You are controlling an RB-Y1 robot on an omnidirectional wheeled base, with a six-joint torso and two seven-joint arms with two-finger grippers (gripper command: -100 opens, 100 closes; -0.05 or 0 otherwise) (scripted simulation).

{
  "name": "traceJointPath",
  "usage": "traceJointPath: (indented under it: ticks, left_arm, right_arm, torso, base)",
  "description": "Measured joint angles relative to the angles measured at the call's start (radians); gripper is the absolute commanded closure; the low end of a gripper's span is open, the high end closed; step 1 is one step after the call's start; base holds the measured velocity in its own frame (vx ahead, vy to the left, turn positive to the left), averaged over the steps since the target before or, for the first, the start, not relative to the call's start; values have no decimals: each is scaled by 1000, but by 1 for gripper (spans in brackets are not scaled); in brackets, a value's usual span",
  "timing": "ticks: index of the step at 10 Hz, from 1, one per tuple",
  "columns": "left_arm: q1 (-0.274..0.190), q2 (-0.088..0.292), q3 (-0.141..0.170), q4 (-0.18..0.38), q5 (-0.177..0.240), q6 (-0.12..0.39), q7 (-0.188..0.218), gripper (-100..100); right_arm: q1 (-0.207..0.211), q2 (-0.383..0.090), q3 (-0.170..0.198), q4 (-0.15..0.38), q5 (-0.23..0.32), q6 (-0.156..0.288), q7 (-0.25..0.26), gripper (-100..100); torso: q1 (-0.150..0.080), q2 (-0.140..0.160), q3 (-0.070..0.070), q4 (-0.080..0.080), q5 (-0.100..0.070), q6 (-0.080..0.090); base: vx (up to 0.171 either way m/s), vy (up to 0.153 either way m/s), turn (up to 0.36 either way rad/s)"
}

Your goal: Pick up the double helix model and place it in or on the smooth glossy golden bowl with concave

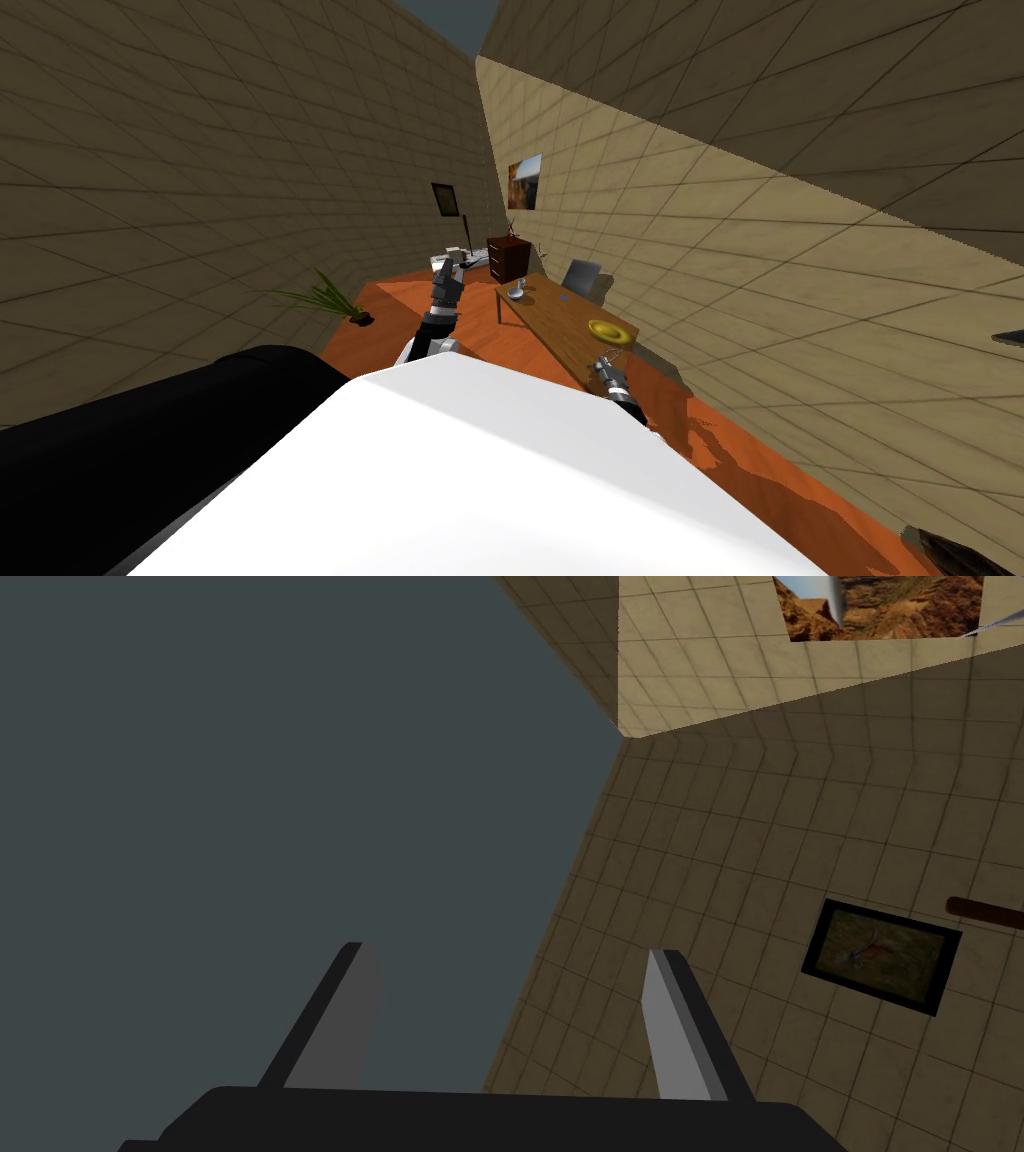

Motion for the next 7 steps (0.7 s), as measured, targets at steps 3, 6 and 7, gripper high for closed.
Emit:
traceJointPath:
  ticks: [3,6,7]
  left_arm:
    - [0,0,0,0,0,0,0,0]
    - [0,0,0,0,0,0,0,0]
    - [0,0,0,0,0,0,0,0]
  right_arm:
    - [45,-27,36,-13,-91,-11,46,100]
    - [66,-33,47,-36,-125,-4,56,100]
    - [55,-51,48,-46,-126,8,54,100]
  torso:
    - [0,0,-1,-1,-2,0]
    - [-1,0,-1,-1,-2,0]
    - [-1,-3,-2,0,-1,-3]
  base:
    - [22,5,49]
    - [18,0,29]
    - [106,-17,93]
